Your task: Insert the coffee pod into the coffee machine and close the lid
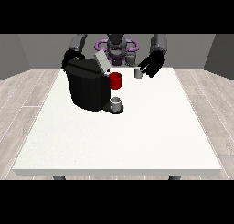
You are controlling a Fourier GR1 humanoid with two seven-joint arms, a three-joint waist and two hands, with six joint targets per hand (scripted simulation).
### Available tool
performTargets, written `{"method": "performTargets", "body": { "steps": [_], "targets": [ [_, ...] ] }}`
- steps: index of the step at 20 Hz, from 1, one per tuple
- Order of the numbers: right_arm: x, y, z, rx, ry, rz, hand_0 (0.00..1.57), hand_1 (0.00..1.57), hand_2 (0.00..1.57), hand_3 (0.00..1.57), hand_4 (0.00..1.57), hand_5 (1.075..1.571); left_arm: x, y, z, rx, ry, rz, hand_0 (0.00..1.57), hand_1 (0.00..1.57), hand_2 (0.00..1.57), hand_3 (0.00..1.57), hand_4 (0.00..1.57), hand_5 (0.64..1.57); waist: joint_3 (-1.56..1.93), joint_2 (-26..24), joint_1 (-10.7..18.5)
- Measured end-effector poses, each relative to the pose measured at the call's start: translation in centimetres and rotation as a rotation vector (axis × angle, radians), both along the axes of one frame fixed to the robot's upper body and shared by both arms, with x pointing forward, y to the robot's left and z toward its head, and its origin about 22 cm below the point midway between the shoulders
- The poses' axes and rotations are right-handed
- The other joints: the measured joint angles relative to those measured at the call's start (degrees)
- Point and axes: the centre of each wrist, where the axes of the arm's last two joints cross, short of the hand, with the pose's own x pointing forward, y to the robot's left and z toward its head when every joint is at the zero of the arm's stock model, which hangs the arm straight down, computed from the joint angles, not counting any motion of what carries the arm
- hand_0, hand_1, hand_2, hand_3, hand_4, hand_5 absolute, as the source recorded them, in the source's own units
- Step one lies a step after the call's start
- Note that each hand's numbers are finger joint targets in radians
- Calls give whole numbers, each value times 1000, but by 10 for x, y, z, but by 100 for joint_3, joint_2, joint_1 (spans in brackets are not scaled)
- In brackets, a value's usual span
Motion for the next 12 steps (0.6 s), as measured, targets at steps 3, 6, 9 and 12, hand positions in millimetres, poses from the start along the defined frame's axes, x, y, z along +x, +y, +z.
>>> {"method": "performTargets", "body": {
  "steps": [3,6,9,12],
  "targets": [
    [4,3,5,4,-21,0,0,0,0,0,521,1571,7,-4,23,-2,-27,-6,1011,1011,1199,1224,543,1571,0,38,-52],
    [6,8,10,-4,-36,19,0,0,0,0,508,1571,14,-1,52,-4,-64,8,1248,1248,1292,1237,515,1571,-1,121,-207],
    [10,12,21,-14,-56,34,0,0,0,0,506,1571,19,1,73,-24,-93,33,1209,1209,1245,1188,486,1571,1,198,-352],
    [12,16,27,-17,-73,36,0,0,0,0,514,1571,22,4,95,-42,-116,47,1282,1282,1332,1269,479,1571,-1,308,-470]
  ]
}}
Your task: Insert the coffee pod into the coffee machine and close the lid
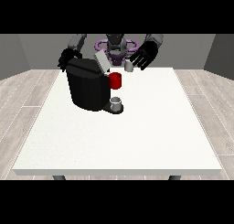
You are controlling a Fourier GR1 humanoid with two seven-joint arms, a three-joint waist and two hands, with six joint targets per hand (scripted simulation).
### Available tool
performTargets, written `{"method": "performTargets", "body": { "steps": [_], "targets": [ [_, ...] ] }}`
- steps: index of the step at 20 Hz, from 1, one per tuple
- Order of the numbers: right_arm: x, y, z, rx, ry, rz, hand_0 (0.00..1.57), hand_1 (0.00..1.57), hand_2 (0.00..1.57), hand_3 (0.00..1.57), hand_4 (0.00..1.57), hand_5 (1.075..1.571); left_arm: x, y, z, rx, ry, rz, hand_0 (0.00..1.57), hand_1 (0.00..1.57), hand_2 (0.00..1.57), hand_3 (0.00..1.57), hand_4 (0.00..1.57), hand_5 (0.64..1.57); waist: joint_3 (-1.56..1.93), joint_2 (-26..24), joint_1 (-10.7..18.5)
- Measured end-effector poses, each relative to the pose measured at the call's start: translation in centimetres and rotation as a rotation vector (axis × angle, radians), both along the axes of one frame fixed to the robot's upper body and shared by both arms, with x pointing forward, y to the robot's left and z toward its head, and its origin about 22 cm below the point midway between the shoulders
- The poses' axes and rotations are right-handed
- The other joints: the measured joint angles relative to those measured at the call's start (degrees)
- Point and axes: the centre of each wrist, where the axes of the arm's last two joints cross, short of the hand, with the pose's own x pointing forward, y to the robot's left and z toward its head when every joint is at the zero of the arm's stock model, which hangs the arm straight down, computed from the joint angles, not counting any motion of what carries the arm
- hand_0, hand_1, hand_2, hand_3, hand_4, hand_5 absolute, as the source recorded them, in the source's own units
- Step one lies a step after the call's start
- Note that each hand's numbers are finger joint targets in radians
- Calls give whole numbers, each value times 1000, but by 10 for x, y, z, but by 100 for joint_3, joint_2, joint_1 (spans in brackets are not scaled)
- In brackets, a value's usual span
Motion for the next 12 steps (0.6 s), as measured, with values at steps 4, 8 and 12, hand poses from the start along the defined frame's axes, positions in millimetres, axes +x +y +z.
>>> {"method": "performTargets", "body": {
  "steps": [4,8,12],
  "targets": [
    [3,7,9,-12,-28,-3,0,0,0,0,548,1571,3,-2,21,-5,-30,-8,1278,1278,1332,1265,519,1571,1,175,-131],
    [6,10,17,-16,-49,-2,0,0,0,0,480,1571,5,-9,32,14,-63,-1,1262,1262,1297,1237,494,1571,2,325,-215],
    [7,4,16,-16,-63,-17,0,0,0,0,481,1571,6,-14,35,17,-71,-6,1307,1307,1328,1239,487,1571,2,397,-222]
  ]
}}
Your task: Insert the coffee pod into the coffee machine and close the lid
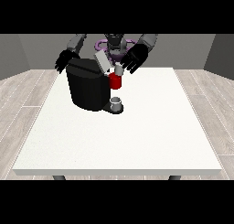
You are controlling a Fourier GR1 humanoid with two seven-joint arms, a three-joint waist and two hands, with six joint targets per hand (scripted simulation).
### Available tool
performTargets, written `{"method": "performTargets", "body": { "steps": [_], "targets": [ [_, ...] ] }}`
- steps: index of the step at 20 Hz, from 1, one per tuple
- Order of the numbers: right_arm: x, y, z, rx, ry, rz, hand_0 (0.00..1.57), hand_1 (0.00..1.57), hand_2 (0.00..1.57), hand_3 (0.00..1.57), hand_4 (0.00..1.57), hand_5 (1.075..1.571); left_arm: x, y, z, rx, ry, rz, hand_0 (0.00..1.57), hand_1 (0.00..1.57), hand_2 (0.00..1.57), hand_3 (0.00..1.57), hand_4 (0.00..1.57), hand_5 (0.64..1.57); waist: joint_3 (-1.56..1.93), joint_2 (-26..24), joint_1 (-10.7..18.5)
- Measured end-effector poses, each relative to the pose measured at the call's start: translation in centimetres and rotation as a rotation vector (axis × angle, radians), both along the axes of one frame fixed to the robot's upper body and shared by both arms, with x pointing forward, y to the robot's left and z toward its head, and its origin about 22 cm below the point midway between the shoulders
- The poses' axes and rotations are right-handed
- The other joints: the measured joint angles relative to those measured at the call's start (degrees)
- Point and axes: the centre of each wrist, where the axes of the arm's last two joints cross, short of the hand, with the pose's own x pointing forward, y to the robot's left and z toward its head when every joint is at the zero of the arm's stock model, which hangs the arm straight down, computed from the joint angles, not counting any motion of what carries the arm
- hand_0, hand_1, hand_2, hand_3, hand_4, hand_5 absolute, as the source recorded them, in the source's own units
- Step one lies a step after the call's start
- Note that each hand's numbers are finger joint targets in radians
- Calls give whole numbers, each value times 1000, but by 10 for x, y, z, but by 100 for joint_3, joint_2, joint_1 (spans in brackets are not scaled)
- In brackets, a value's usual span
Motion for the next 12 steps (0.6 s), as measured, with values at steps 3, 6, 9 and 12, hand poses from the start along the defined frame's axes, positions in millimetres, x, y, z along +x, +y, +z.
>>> {"method": "performTargets", "body": {
  "steps": [3,6,9,12],
  "targets": [
    [1,-9,1,-3,9,-6,0,0,0,0,514,1571,1,-1,-2,3,18,-14,1283,1283,1314,1222,504,1571,0,-19,13],
    [3,-9,1,7,15,-18,0,0,0,0,525,1571,2,-9,3,6,26,-18,1316,1316,1328,1225,510,1571,1,-6,49],
    [3,-9,2,12,23,-15,0,0,0,0,512,1571,3,-12,-1,10,31,-18,1260,1260,1298,1208,511,1571,1,-12,12],
    [2,-7,5,21,7,-3,0,0,0,0,513,1571,3,-13,-2,12,24,-16,1183,1183,1251,1180,499,1571,0,33,-38]
  ]
}}
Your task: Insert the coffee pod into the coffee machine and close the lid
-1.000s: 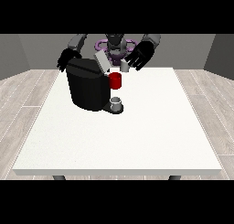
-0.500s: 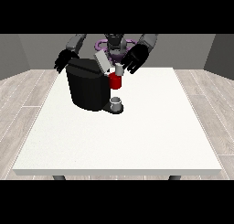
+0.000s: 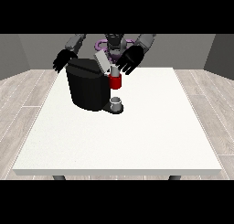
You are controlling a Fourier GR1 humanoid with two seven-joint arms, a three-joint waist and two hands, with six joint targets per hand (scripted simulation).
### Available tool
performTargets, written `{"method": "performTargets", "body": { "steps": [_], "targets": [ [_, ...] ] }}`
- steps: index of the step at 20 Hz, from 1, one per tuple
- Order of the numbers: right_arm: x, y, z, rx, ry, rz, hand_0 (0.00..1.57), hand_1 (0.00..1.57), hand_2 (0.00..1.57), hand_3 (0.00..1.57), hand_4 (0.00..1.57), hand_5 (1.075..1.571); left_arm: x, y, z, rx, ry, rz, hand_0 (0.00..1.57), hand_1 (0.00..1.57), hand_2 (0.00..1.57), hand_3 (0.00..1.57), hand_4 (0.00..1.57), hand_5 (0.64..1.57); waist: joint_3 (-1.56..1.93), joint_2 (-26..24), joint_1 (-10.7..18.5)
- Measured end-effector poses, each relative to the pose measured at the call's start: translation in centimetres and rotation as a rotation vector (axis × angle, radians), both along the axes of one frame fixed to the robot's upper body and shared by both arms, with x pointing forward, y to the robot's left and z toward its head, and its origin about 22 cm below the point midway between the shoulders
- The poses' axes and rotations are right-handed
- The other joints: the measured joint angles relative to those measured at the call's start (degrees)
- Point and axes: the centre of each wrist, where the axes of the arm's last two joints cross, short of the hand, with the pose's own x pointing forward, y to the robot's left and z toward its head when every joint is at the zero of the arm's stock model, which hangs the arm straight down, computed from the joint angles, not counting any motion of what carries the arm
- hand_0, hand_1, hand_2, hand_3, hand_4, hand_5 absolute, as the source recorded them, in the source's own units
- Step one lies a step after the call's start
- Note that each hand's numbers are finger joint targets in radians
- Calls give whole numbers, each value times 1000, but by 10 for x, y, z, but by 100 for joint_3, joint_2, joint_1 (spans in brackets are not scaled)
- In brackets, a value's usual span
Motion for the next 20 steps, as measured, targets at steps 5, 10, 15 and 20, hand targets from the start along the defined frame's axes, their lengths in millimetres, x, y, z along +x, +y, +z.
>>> {"method": "performTargets", "body": {
  "steps": [5,10,15,20],
  "targets": [
    [-4,5,-3,0,-9,-3,0,0,0,0,481,1571,1,-1,1,5,-6,0,1198,1198,1271,1200,505,1571,-1,79,-36],
    [-1,-7,0,2,-27,-15,0,0,0,0,457,1571,1,3,6,8,-8,-10,1164,1164,1239,1182,492,1571,2,133,14],
    [-1,-2,1,0,-25,-10,0,0,0,0,415,1571,2,-1,2,14,-5,2,1236,1236,1279,1197,487,1571,1,159,-4],
    [3,-4,5,7,-32,-15,0,0,0,0,403,1571,2,-4,4,16,-6,-1,1220,1220,1252,1152,467,1571,9,199,22]
  ]
}}
